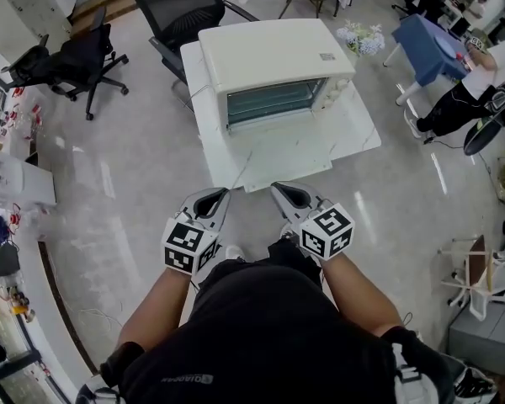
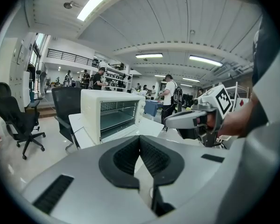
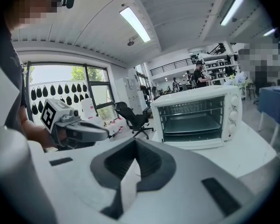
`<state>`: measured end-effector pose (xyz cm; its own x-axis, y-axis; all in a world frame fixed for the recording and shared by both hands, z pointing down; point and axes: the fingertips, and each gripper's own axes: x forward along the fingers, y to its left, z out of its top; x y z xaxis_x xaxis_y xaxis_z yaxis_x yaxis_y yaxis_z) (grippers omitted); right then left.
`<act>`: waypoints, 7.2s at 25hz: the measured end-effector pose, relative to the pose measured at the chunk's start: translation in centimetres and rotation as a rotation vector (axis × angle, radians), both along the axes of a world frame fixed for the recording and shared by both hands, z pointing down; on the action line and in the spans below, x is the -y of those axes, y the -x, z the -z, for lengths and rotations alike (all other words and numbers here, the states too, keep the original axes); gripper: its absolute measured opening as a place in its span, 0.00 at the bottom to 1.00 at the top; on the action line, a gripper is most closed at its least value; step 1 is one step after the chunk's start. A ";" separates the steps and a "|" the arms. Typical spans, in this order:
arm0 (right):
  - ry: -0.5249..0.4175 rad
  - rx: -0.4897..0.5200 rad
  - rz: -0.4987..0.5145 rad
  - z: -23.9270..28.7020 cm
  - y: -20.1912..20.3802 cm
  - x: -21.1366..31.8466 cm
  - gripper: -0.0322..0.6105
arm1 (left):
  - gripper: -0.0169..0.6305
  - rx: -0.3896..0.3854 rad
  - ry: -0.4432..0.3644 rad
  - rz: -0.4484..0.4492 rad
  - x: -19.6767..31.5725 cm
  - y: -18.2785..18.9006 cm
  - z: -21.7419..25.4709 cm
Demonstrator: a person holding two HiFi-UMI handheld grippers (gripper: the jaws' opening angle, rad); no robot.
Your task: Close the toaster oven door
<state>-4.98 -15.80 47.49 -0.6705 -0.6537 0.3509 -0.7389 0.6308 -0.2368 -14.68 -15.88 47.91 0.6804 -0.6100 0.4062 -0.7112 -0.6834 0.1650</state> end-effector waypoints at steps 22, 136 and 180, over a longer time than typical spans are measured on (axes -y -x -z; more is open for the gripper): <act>-0.116 -0.031 0.010 1.8 -0.3 2.5 0.07 | 0.03 0.001 -0.009 0.034 1.5 -0.4 0.1; 0.679 0.507 -0.515 -29.9 -17.9 7.6 0.34 | 0.03 0.151 0.231 0.156 2.0 -4.6 -6.7; 0.448 0.861 -0.379 -10.3 -16.0 13.3 0.31 | 0.03 0.049 0.063 0.153 6.6 -4.3 -1.2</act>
<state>11.00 -29.14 57.80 -0.5873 -0.8014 0.1134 -0.3401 0.1172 -0.9331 -10.42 -22.50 49.09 0.5600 -0.6772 0.4773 -0.8144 -0.5557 0.1671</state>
